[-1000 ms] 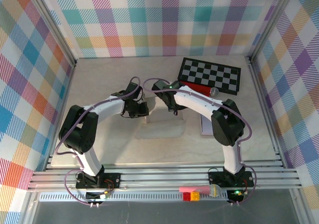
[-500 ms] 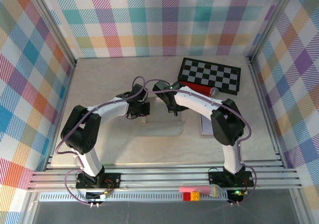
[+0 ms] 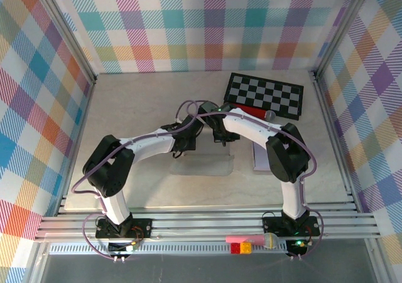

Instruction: Fold the paper box

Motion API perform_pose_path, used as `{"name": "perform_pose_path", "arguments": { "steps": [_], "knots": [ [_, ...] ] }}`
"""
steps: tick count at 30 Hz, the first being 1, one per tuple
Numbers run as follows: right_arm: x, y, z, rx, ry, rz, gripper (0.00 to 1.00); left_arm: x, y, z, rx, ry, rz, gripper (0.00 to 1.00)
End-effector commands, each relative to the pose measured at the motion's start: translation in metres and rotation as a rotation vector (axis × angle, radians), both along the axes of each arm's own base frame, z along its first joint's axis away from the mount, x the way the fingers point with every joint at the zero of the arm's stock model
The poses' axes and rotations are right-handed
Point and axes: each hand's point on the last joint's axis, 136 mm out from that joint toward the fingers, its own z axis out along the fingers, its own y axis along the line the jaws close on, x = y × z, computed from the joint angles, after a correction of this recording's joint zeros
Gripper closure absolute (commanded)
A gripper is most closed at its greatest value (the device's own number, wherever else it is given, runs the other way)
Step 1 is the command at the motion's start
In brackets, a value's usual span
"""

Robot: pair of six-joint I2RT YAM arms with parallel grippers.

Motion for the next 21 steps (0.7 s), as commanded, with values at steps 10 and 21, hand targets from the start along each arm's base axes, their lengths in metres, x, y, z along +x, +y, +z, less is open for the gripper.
{"name": "perform_pose_path", "arguments": {
  "steps": [10, 21],
  "knots": [
    [-0.015, 0.002, -0.022, 0.028, 0.108, -0.014, 1.00, -0.018, 0.016, -0.030, 0.073, 0.061, -0.047, 0.76],
    [-0.015, -0.001, -0.016, 0.037, 0.090, -0.021, 1.00, -0.004, 0.020, -0.016, -0.014, 0.055, -0.063, 1.00]
  ]
}}
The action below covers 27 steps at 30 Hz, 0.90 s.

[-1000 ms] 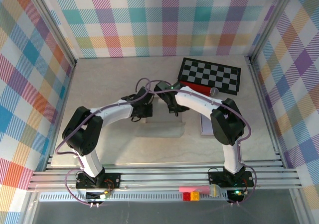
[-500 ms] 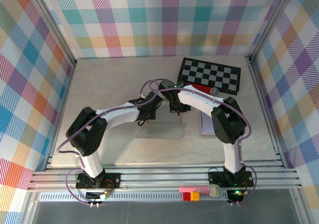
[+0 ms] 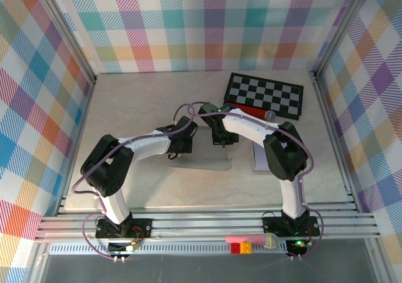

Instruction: Fold the paper box

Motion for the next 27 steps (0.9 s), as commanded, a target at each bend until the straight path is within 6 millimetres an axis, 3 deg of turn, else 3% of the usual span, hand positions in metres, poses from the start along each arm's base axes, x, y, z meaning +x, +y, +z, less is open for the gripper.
{"name": "perform_pose_path", "arguments": {
  "steps": [1, 7, 10, 13, 18, 21, 27],
  "knots": [
    [-0.007, -0.007, 0.004, -0.013, 0.007, -0.013, 1.00, -0.003, 0.009, 0.001, 0.026, 0.009, 0.011, 1.00],
    [-0.010, -0.005, 0.004, 0.004, 0.012, -0.032, 1.00, -0.009, 0.028, 0.006, 0.152, -0.062, 0.119, 1.00],
    [-0.010, -0.004, 0.003, 0.009, 0.016, -0.034, 1.00, -0.011, 0.025, 0.005, 0.127, -0.063, 0.123, 1.00],
    [-0.011, -0.004, 0.001, 0.015, 0.016, -0.030, 1.00, -0.007, 0.016, 0.019, 0.062, -0.097, 0.090, 0.77],
    [-0.010, -0.004, 0.003, 0.024, 0.005, -0.026, 1.00, 0.001, 0.000, 0.047, -0.152, -0.126, 0.033, 0.61],
    [-0.010, -0.003, 0.003, 0.027, 0.005, -0.025, 1.00, 0.001, -0.010, 0.051, -0.256, -0.086, -0.018, 0.52],
    [-0.008, 0.000, 0.004, 0.034, 0.002, -0.026, 1.00, -0.004, -0.012, 0.039, -0.257, -0.004, -0.069, 0.55]
  ]
}}
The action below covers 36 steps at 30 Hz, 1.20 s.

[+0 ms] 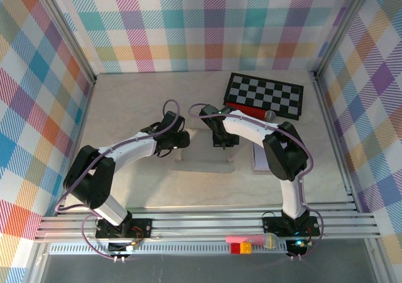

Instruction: Fold the paper box

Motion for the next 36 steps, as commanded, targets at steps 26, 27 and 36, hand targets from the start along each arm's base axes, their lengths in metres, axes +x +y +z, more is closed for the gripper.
{"name": "perform_pose_path", "arguments": {
  "steps": [26, 27, 36],
  "knots": [
    [-0.005, 0.007, 0.005, 0.038, 0.028, -0.038, 1.00, -0.006, 0.030, -0.038, 0.363, -0.005, 0.041, 1.00],
    [-0.005, 0.008, 0.004, 0.042, 0.031, -0.041, 1.00, -0.007, 0.029, -0.039, 0.371, -0.015, 0.040, 1.00],
    [-0.007, 0.007, 0.000, 0.034, 0.048, -0.062, 1.00, -0.006, 0.012, -0.036, 0.342, -0.044, 0.021, 0.98]
  ]
}}
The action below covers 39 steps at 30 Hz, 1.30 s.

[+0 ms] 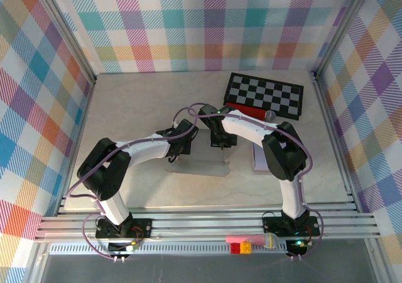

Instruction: Fold the paper box

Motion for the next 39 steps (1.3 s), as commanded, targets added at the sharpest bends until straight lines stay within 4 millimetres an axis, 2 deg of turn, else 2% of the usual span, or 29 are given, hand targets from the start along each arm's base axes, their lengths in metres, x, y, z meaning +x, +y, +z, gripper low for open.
{"name": "perform_pose_path", "arguments": {
  "steps": [1, 3, 6, 12, 17, 21, 24, 28, 31, 34, 39],
  "knots": [
    [-0.004, -0.003, 0.001, -0.022, 0.028, -0.024, 1.00, -0.002, 0.002, -0.002, 0.024, -0.009, 0.001, 0.93],
    [-0.004, -0.004, 0.002, -0.028, 0.029, -0.029, 1.00, -0.004, -0.001, 0.008, -0.005, -0.018, -0.011, 0.79],
    [-0.005, -0.005, 0.002, -0.027, 0.035, -0.045, 1.00, -0.007, -0.008, 0.026, -0.063, -0.025, -0.035, 0.65],
    [-0.009, -0.010, 0.001, -0.048, 0.066, -0.116, 1.00, -0.013, -0.021, 0.075, -0.250, -0.030, -0.040, 0.45],
    [-0.013, -0.014, -0.006, -0.020, 0.118, -0.217, 1.00, -0.006, -0.007, 0.107, -0.346, -0.044, 0.032, 0.45],
    [-0.020, -0.022, -0.003, 0.008, 0.167, -0.377, 1.00, 0.007, 0.031, 0.147, -0.440, -0.112, 0.161, 0.47],
    [-0.029, -0.023, -0.001, 0.065, 0.224, -0.547, 1.00, 0.010, 0.058, 0.160, -0.488, -0.123, 0.234, 0.50],
    [-0.044, -0.014, -0.002, 0.167, 0.290, -0.799, 1.00, -0.001, 0.080, 0.152, -0.483, -0.103, 0.292, 0.51],
    [-0.062, -0.005, -0.002, 0.204, 0.363, -1.022, 1.00, -0.016, 0.083, 0.137, -0.519, -0.058, 0.315, 0.53],
    [-0.078, 0.012, -0.005, 0.230, 0.450, -1.192, 1.00, -0.030, 0.071, 0.116, -0.592, 0.019, 0.305, 0.57],
    [-0.092, 0.042, -0.009, 0.240, 0.499, -1.319, 1.00, -0.047, 0.046, 0.077, -0.718, 0.145, 0.298, 0.60]
  ]
}}
